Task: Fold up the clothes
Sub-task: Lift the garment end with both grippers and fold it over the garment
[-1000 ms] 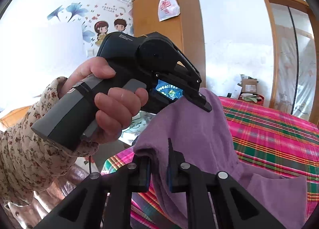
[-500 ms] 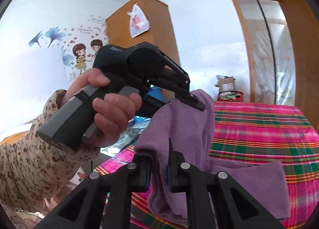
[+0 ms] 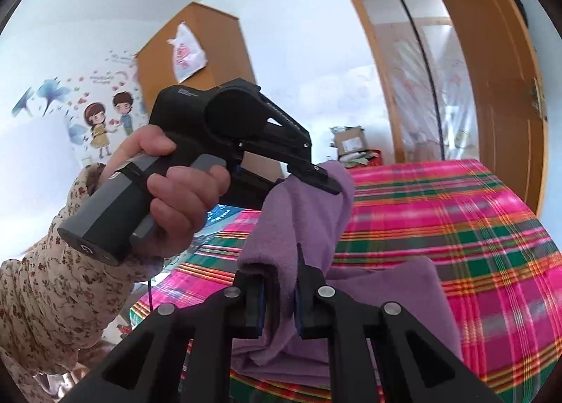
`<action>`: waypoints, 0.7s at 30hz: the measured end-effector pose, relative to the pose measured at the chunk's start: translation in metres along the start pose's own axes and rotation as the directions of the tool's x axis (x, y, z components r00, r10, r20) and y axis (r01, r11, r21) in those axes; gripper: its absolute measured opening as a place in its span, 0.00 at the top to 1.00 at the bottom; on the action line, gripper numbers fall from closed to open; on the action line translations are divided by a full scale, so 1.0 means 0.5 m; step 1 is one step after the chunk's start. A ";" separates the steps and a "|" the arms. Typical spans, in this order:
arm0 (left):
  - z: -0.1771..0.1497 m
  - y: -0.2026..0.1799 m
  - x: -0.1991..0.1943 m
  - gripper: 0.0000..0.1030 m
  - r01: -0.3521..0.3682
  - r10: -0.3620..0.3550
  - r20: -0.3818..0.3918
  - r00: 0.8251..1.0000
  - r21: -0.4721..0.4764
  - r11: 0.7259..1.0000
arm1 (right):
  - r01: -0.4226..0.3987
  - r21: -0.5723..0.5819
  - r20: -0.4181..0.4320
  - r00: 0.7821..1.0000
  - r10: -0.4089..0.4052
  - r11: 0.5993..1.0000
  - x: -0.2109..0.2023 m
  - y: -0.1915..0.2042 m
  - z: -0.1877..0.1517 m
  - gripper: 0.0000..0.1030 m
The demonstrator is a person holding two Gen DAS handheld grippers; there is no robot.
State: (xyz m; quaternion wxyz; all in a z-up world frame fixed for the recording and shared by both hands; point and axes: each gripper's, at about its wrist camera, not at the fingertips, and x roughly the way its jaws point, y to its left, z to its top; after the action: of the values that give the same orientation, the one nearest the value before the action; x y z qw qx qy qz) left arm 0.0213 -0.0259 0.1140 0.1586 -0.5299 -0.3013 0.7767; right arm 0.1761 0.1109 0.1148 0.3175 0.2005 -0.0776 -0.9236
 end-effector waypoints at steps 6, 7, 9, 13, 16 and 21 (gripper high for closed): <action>0.005 -0.024 0.068 0.86 -0.002 0.002 -0.064 0.998 0.003 1.000 | 0.028 0.039 0.001 1.000 -0.028 0.999 -0.014 -0.048 -0.011 0.88; 0.006 -0.027 0.079 0.86 -0.004 0.004 -0.073 0.997 0.003 1.000 | 0.037 0.044 0.000 0.999 -0.037 0.998 -0.017 -0.058 -0.014 0.88; 0.007 -0.030 0.102 0.86 -0.011 0.011 -0.093 0.996 0.002 1.000 | 0.060 0.060 -0.005 0.998 -0.060 0.996 -0.020 -0.078 -0.021 0.88; 0.007 -0.035 0.147 0.86 -0.026 0.026 -0.133 0.991 0.003 1.000 | 0.097 0.095 -0.025 0.995 -0.095 0.991 -0.021 -0.112 -0.033 0.88; 0.006 -0.032 0.178 0.86 -0.039 0.039 -0.155 0.987 -0.002 0.999 | 0.116 0.114 -0.047 0.993 -0.111 0.987 -0.015 -0.134 -0.045 0.88; 0.012 -0.015 0.224 0.81 -0.035 0.028 -0.184 0.983 -0.032 0.999 | 0.143 0.135 -0.082 0.988 -0.133 0.980 -0.003 -0.168 -0.065 0.87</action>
State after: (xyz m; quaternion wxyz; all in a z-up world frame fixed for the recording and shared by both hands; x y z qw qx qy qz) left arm -0.0280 0.0414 0.0388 0.1639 -0.6066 -0.2907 0.7216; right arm 0.1444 0.1773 0.0631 0.2404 0.2608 -0.1166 -0.9277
